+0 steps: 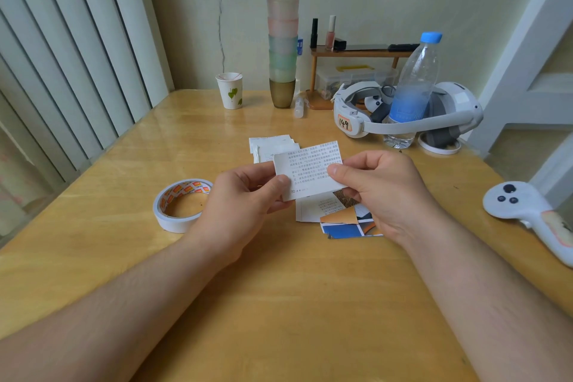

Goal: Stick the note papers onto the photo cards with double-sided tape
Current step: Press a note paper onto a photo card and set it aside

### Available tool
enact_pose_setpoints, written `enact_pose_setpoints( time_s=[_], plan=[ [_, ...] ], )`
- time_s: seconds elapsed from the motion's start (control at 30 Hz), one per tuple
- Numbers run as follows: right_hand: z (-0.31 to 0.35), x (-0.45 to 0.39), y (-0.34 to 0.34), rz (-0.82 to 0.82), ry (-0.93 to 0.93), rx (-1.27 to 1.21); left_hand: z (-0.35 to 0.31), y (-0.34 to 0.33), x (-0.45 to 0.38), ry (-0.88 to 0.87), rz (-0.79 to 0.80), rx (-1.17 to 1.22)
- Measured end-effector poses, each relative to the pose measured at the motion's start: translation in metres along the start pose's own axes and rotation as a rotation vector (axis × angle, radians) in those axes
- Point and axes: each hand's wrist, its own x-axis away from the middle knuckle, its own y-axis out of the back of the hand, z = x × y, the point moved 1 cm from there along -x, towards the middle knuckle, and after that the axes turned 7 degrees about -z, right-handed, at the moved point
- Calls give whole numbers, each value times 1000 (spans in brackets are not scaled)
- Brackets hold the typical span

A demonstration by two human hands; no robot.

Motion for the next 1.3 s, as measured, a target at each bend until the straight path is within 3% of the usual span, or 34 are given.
enact_pose_setpoints(
  time_s=[1.3],
  plan=[
    [-5, -6, -1, 34, -39, -127, -1, 1, -1, 53, -11, 78]
  ],
)
